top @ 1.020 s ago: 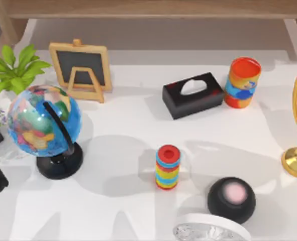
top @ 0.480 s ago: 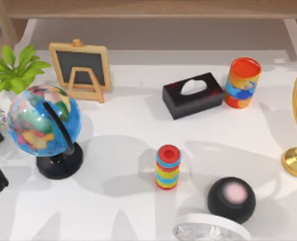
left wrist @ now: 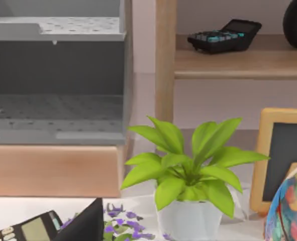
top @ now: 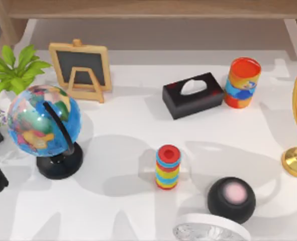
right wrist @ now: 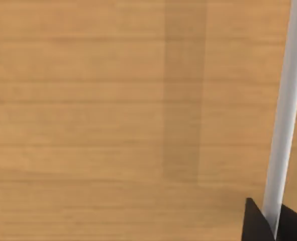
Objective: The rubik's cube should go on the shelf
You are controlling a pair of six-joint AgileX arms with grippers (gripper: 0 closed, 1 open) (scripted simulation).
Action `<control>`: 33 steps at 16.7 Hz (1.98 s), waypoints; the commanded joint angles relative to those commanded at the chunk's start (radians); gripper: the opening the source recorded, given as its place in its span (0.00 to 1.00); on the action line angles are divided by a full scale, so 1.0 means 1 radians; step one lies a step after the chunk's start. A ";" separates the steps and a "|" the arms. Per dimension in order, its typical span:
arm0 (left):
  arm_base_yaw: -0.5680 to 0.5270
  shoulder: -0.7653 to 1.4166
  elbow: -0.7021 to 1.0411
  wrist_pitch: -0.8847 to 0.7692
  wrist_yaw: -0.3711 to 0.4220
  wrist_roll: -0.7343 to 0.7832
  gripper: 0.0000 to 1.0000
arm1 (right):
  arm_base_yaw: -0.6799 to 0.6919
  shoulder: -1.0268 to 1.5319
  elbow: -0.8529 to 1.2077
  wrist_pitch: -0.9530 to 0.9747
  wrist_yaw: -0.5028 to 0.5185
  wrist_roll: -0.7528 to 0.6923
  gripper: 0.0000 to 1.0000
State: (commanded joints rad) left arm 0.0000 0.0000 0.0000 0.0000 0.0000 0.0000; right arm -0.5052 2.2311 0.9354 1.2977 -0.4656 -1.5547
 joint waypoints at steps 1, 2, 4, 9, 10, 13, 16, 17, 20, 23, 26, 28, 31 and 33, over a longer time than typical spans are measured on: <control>0.000 0.000 0.000 0.000 0.000 0.000 1.00 | 0.000 0.000 0.000 0.000 0.000 0.000 0.00; 0.000 0.000 0.000 0.000 0.000 0.000 1.00 | 0.007 0.004 0.004 -0.003 0.002 0.001 0.00; 0.000 0.000 0.000 0.000 0.000 0.000 1.00 | 0.003 -0.001 -0.013 0.006 -0.006 0.002 0.00; 0.000 0.000 0.000 0.000 0.000 0.000 1.00 | -0.049 -0.063 -0.166 0.094 -0.062 0.000 0.00; 0.000 0.000 0.000 0.000 0.000 0.000 1.00 | -0.062 -0.077 -0.197 0.113 -0.072 0.000 0.00; 0.000 0.000 0.000 0.000 0.000 0.000 1.00 | -0.081 -0.097 -0.242 0.143 -0.088 0.002 0.00; 0.000 0.000 0.000 0.000 0.000 0.000 1.00 | -0.075 -0.094 -0.237 0.141 -0.086 0.002 0.00; 0.000 0.000 0.000 0.000 0.000 0.000 1.00 | -0.077 -0.094 -0.241 0.143 -0.088 0.002 0.00; 0.000 0.000 0.000 0.000 0.000 0.000 1.00 | -0.108 -0.113 -0.305 0.182 -0.128 0.002 0.00; 0.000 0.000 0.000 0.000 0.000 0.000 1.00 | -0.162 -0.149 -0.401 0.246 -0.180 0.000 0.00; 0.000 0.000 0.000 0.000 0.000 0.000 1.00 | -0.197 -0.171 -0.454 0.283 -0.209 0.003 0.00; 0.000 0.000 0.000 0.000 0.000 0.000 1.00 | -0.197 -0.171 -0.454 0.283 -0.209 0.003 0.00; 0.000 0.000 0.000 0.000 0.000 0.000 1.00 | -0.197 -0.171 -0.454 0.283 -0.209 0.003 0.15; 0.000 0.000 0.000 0.000 0.000 0.000 1.00 | -0.197 -0.171 -0.454 0.283 -0.209 0.003 0.30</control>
State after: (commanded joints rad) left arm 0.0000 0.0000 0.0000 0.0000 0.0000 0.0000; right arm -0.7024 2.0598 0.4809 1.5806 -0.6743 -1.5521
